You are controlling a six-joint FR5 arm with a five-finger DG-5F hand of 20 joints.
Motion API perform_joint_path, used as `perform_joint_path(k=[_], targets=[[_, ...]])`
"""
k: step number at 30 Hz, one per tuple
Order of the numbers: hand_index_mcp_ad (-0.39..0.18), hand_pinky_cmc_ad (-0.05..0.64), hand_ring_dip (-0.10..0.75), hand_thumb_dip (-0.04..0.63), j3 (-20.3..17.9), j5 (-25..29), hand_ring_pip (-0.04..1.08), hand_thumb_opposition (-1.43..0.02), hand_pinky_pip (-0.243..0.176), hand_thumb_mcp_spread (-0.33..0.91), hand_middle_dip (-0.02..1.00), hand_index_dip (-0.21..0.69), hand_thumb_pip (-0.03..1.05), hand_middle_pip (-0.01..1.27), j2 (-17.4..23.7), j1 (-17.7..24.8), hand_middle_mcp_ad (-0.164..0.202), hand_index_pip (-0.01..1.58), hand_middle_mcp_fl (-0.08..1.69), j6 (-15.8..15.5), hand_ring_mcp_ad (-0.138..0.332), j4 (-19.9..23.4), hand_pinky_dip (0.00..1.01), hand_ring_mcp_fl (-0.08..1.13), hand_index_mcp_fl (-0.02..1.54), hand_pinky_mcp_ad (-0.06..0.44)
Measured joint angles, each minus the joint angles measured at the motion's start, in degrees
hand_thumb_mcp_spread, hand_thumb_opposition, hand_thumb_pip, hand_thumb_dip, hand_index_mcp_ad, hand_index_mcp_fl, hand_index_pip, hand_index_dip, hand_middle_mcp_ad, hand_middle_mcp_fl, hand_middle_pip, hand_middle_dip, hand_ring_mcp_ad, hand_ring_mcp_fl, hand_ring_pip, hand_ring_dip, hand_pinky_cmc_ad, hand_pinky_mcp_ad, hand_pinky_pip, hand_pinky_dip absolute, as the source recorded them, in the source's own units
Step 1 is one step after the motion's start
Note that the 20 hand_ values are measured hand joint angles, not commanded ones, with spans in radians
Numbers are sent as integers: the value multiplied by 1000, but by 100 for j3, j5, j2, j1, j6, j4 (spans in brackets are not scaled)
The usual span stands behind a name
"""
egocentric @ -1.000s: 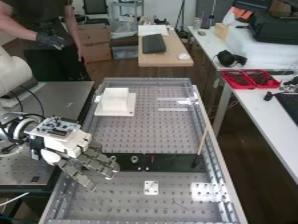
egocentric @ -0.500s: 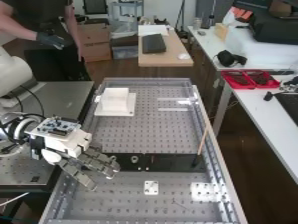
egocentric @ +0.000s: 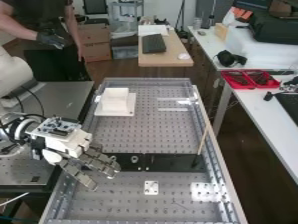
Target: Grab the smaller nut and place it in the white container
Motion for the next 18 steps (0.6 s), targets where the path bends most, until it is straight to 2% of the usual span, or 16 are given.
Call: perform_joint_path(k=[4, 18], targets=[[-101, 337, 127, 241, 10, -24, 101, -826, 19, 459, 237, 293, 621, 124, 35, -7, 68, 1541, 112, -3, 106, -35, 180, 0, 216, 279], [-103, 337, 127, 239, 114, -127, 101, -848, 21, 461, 237, 293, 613, 124, 171, -19, 58, 1541, 110, -52, 98, -225, 180, -2, 230, 279]])
